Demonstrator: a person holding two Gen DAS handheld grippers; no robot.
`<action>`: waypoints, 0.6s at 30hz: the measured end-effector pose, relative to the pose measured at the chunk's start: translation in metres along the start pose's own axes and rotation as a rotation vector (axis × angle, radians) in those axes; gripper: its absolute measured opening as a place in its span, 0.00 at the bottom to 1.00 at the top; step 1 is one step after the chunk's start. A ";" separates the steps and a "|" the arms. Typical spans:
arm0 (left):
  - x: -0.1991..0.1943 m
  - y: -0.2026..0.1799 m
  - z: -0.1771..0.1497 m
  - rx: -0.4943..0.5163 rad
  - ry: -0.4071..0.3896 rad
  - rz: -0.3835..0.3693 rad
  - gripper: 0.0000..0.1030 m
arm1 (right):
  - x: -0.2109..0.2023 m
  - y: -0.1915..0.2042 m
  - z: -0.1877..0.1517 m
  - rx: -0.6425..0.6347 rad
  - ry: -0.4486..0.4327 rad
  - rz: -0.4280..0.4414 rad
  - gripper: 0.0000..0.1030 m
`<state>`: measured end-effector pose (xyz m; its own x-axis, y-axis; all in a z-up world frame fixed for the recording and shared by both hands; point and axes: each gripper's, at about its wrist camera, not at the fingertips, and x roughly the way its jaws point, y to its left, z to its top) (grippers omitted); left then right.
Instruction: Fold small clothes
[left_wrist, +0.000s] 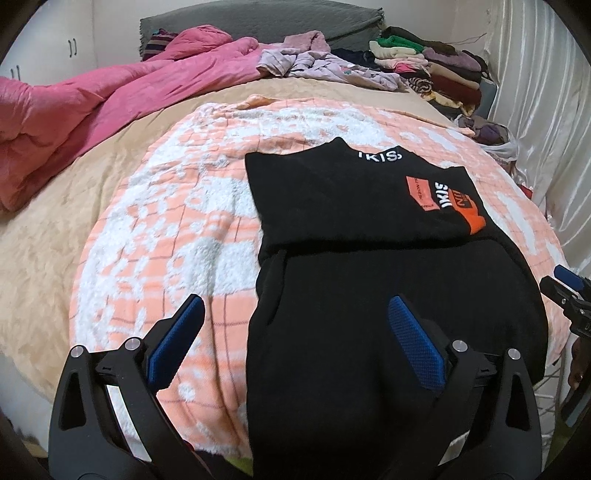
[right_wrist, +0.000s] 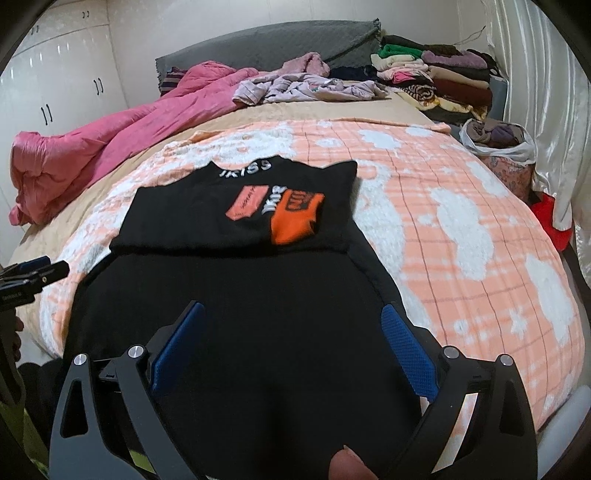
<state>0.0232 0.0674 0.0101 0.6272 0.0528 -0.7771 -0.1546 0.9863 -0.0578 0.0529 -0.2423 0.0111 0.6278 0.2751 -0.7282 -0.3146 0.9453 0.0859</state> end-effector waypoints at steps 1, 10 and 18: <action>-0.001 0.002 -0.003 -0.004 0.003 0.001 0.91 | 0.000 -0.001 -0.002 0.000 0.003 -0.001 0.93; -0.009 0.028 -0.030 -0.059 0.037 0.003 0.91 | -0.008 -0.015 -0.032 0.011 0.044 -0.015 0.93; -0.010 0.041 -0.054 -0.092 0.087 -0.031 0.84 | -0.012 -0.024 -0.050 0.015 0.077 -0.028 0.93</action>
<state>-0.0306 0.0993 -0.0183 0.5647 0.0050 -0.8253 -0.2079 0.9686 -0.1364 0.0176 -0.2773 -0.0165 0.5796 0.2353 -0.7802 -0.2870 0.9550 0.0748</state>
